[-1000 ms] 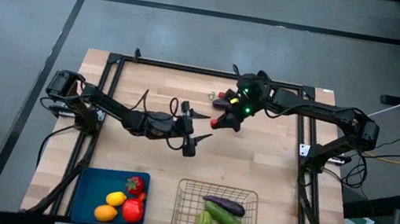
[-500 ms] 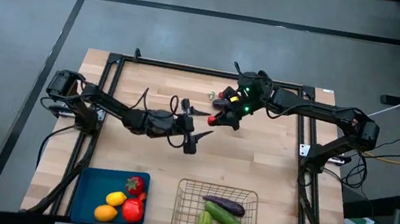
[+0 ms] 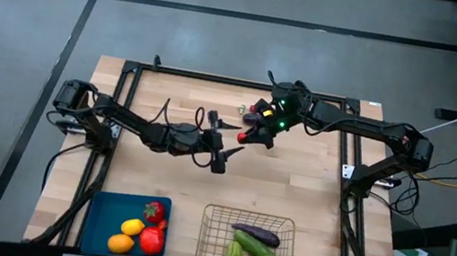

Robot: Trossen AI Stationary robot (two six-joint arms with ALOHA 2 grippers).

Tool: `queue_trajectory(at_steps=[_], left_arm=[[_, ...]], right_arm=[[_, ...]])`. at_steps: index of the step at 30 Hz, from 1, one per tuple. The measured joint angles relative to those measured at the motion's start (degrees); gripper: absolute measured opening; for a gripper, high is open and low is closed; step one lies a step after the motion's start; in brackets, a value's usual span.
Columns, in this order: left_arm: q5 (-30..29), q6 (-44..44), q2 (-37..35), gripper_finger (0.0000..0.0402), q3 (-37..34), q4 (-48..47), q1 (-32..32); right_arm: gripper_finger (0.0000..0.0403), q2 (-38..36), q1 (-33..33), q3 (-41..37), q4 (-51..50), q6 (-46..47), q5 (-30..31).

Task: Sort produce into baskets
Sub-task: Put the small tomato into the blue bin

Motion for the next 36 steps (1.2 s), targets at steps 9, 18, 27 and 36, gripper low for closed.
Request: queue_trajectory(at_steps=[9, 18, 27, 36], left_arm=[[0.0, 3.9, 0.0, 0.0276, 1.3, -1.2, 0.0], [0.0, 1.6, 0.0, 0.0255, 1.3, -3.5, -0.1], [0.0, -0.2, 0.0, 0.0165, 1.3, -3.5, -0.1], [-0.1, -0.7, 0.0, 0.0118, 1.3, -3.9, 0.0]], right_arm=[[0.0117, 0.0, 0.0, 0.0, 0.0, 0.0, 0.7], [0.0117, 0.0, 0.0, 0.0, 0.0, 0.0, 0.7], [0.0117, 0.0, 0.0, 0.0, -0.1, 0.0, 0.6], [0.0121, 0.0, 0.0, 0.0, -0.5, 0.1, 2.1]])
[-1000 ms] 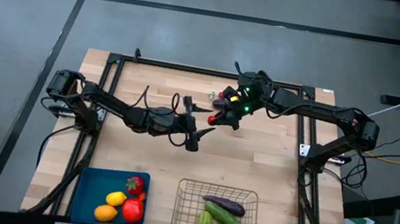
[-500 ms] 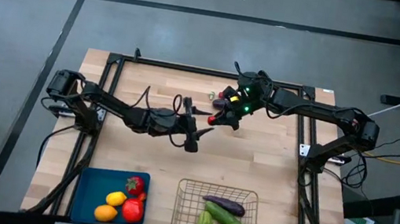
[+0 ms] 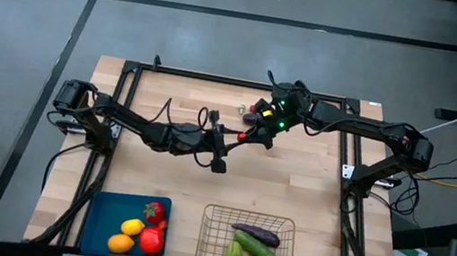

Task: Sort produce into baskets
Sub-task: Put the small tomato into the blue bin

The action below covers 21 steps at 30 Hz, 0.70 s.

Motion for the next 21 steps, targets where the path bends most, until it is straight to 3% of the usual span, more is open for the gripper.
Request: queue_trajectory(at_steps=[13, 21], left_arm=[[0.3, -4.6, -0.1, 0.0124, 0.0, -0.5, -0.4], [0.6, -14.1, -3.8, 0.0125, 0.0, -10.6, -3.2]], right_arm=[[0.0223, 0.0, -0.1, 0.0, 0.1, -0.2, 1.1], [0.0241, 0.0, -1.0, 0.0, 0.1, -0.7, 0.0]])
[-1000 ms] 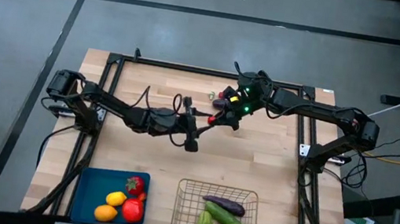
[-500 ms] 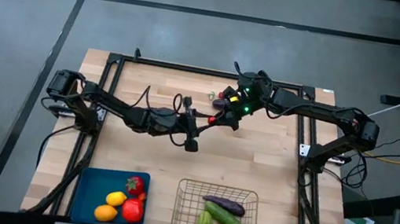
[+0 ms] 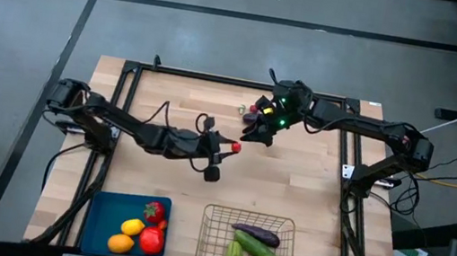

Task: Sort produce into baskets
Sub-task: Put the small tomato into the blue bin

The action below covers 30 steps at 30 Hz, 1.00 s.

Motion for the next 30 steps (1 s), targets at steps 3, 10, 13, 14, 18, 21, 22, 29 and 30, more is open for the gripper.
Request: queue_trajectory(at_steps=[3, 10, 13, 14, 18, 21, 22, 29, 30], left_arm=[[0.0, -5.6, -2.5, 0.0125, 0.0, -5.8, -1.3], [9.0, -28.1, -11.8, 0.0125, 0.0, -26.4, -6.7], [20.3, -41.1, -15.4, 0.0125, 0.0, -35.1, -9.6], [23.8, -45.1, -16.3, 0.0125, 0.0, -37.5, -10.8], [33.5, -59.7, -18.4, 0.0125, 0.0, -45.1, -16.3], [34.8, -67.6, -18.3, 0.0125, 0.0, -48.6, -20.7], [34.9, -69.4, -18.3, 0.0125, 0.0, -49.7, -22.1], [35.0, -78.3, -18.1, 0.0125, -0.1, -56.9, -27.4], [35.0, -79.6, -18.1, 0.0125, -0.1, -57.7, -27.8]], right_arm=[[0.0241, 0.0, -0.4, 0.0, 0.0, -1.5, -0.1], [0.0241, 0.0, -1.0, 0.0, -0.6, -6.0, 1.3], [0.0241, 0.0, -1.0, 0.0, -0.6, -6.0, 1.7], [0.0241, 0.0, -1.0, 0.0, -0.7, -6.1, 1.8], [0.0241, 0.0, -1.0, 0.0, -1.0, -6.2, 3.1], [0.0241, 0.0, -1.0, 0.0, -1.9, -7.9, 5.5], [0.0241, 0.0, -1.0, 0.0, -2.2, -8.9, 6.3], [0.0241, 0.0, -1.0, 0.0, -6.5, -13.3, 11.8], [0.0241, 0.0, -1.0, 0.0, -7.2, -13.7, 12.4]])
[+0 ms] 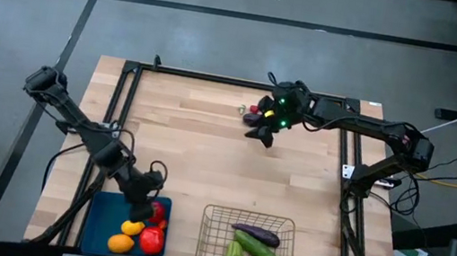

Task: Sort produce into baskets
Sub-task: Put the small tomato into the blue bin

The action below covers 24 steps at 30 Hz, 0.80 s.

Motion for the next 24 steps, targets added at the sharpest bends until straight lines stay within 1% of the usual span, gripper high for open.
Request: queue_trajectory(at_steps=[7, 11, 17, 20, 24], left_arm=[[1.4, -7.9, 0.0, 0.0125, 0.0, -5.6, -3.8], [1.6, -12.3, 0.0, 0.0125, -0.4, -6.8, -4.3], [7.2, -12.8, 0.0, 0.0125, -3.0, -7.0, -4.2], [7.5, -12.8, 0.0, 0.0125, -3.6, -7.2, -4.2], [7.6, -12.7, 0.0, 0.0125, -4.2, -8.0, -3.6]], right_arm=[[0.0241, 0.0, 0.0, 0.0, -4.0, -2.9, 3.8], [0.0241, 0.0, 0.0, 0.0, -4.6, -3.0, 7.1], [0.0241, 0.0, 0.0, 0.0, -7.6, -3.6, 12.3], [0.0241, 0.0, 0.0, 0.0, -9.5, -5.4, 13.4], [0.0241, 0.0, 0.0, 0.0, -11.7, -5.8, 13.4]])
